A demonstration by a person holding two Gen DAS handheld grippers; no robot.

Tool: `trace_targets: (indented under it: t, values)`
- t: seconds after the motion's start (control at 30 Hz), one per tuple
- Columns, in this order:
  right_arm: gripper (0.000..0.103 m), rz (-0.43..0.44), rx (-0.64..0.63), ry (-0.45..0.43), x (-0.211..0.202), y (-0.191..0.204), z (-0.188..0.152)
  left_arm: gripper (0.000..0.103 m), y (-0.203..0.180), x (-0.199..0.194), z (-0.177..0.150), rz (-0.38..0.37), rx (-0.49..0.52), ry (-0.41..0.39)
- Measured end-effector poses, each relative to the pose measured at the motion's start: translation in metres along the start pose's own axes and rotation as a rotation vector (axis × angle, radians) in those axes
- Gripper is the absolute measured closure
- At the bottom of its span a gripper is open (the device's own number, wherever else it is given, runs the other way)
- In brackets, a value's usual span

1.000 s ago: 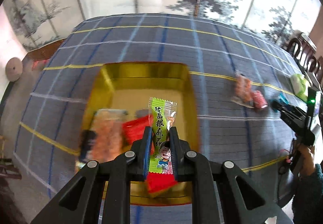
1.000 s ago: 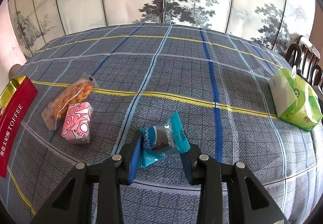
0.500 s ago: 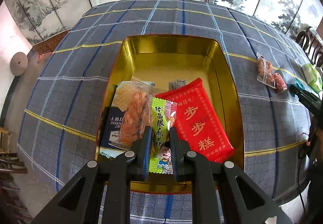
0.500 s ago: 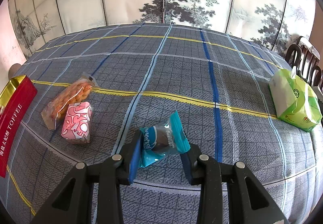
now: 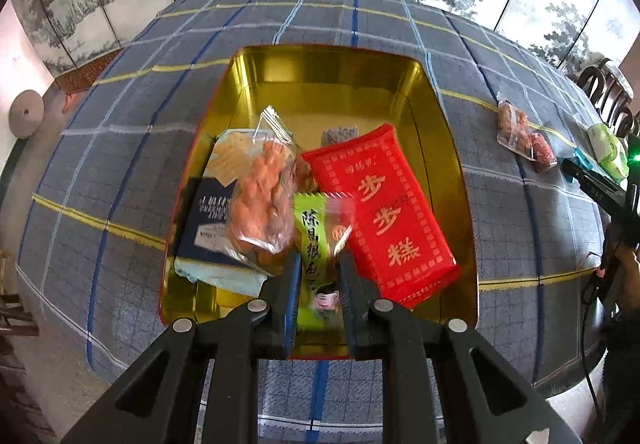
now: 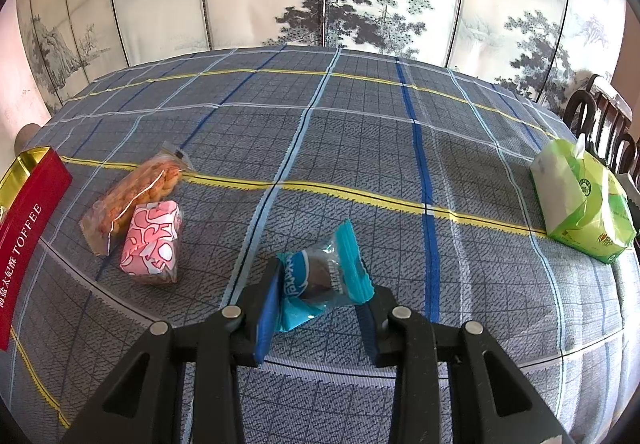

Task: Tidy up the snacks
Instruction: 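Carry the green candy stick into the gold tin and open the left gripper, then carry the teal wrapped candy into the tin and open the right gripper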

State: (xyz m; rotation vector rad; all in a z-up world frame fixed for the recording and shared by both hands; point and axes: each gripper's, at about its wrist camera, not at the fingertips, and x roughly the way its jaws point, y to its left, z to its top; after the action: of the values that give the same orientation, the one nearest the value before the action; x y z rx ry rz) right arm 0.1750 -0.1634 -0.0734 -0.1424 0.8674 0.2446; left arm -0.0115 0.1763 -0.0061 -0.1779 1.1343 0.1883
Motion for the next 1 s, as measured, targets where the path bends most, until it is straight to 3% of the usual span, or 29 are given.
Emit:
trace_targets:
  t: [0.17, 0.47, 0.63, 0.8, 1.0]
  values:
    - [0.07, 0.001, 0.006, 0.0, -0.001, -0.001, -0.001, 0.083, 0.001, -0.002, -0.002, -0.012, -0.003, -0.021]
    - [0.071, -0.011, 0.037, -0.002, -0.008, 0.001, 0.0, 0.067, -0.004, -0.006, -0.002, -0.025, 0.022, -0.044]
    - [0.071, 0.014, 0.056, -0.03, -0.026, 0.012, 0.005, 0.037, -0.008, -0.017, -0.004, -0.071, 0.027, -0.085]
    - [0.071, 0.085, 0.007, -0.063, -0.047, 0.049, 0.013, 0.034, -0.013, -0.03, -0.005, -0.006, 0.061, -0.145]
    - [0.071, 0.204, -0.109, -0.083, -0.069, 0.121, 0.015, 0.034, 0.002, -0.043, -0.009, -0.042, 0.018, -0.176]
